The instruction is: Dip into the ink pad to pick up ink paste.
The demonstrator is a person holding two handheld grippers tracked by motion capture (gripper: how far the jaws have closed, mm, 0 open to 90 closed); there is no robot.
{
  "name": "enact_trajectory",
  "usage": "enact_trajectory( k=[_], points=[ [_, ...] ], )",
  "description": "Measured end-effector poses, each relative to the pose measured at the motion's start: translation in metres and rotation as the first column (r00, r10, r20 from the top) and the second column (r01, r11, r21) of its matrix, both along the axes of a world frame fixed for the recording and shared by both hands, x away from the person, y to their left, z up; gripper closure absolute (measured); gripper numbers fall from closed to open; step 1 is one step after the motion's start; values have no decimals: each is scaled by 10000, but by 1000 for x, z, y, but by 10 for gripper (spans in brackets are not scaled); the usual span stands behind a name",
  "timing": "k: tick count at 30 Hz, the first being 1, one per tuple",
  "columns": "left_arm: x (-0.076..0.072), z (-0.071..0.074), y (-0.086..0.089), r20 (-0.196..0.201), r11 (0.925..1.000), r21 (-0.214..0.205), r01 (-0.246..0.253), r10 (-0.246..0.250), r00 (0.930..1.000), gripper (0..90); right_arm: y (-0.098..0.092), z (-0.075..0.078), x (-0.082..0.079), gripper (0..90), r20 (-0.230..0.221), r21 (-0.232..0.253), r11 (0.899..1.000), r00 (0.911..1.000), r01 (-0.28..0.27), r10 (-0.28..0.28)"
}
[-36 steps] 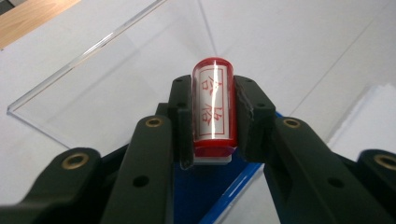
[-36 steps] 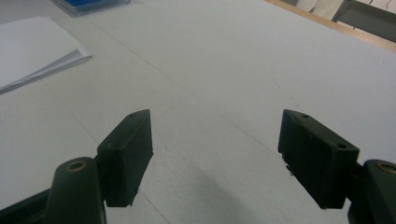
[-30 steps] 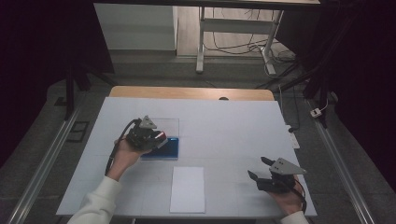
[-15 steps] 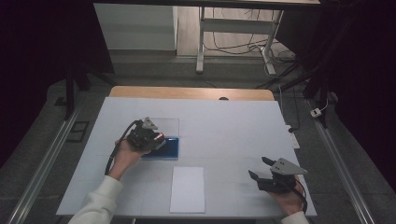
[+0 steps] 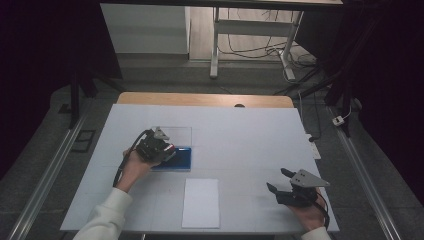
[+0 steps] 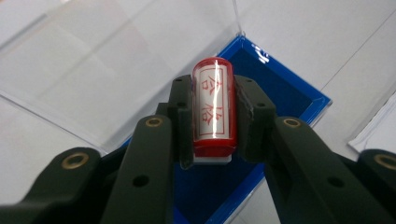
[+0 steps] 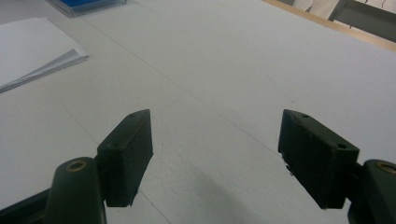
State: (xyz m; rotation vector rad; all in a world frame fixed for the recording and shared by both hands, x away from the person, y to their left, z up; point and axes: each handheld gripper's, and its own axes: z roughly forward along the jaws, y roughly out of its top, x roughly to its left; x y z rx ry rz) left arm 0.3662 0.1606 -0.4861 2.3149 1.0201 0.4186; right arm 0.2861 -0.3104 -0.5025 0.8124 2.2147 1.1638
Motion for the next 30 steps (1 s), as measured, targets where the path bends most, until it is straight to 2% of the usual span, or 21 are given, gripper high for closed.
enact_trajectory(
  k=[3, 10, 30],
  points=[
    [2, -3, -1, -161, 10000, 68, 29, -28, 9999, 704, 0, 0, 0, 257, -6, -11, 10000, 10000, -8, 8],
    [2, -4, 0, -272, 10000, -12, -19, 19, 9996, 705, 0, -1, 0, 257, -54, 3, 10000, 10000, -11, 11],
    [3, -8, 0, -417, 10000, 70, -38, 41, 9991, 709, 4, -1, 1, 257, -79, -36, 10000, 9999, -84, 84]
  ],
)
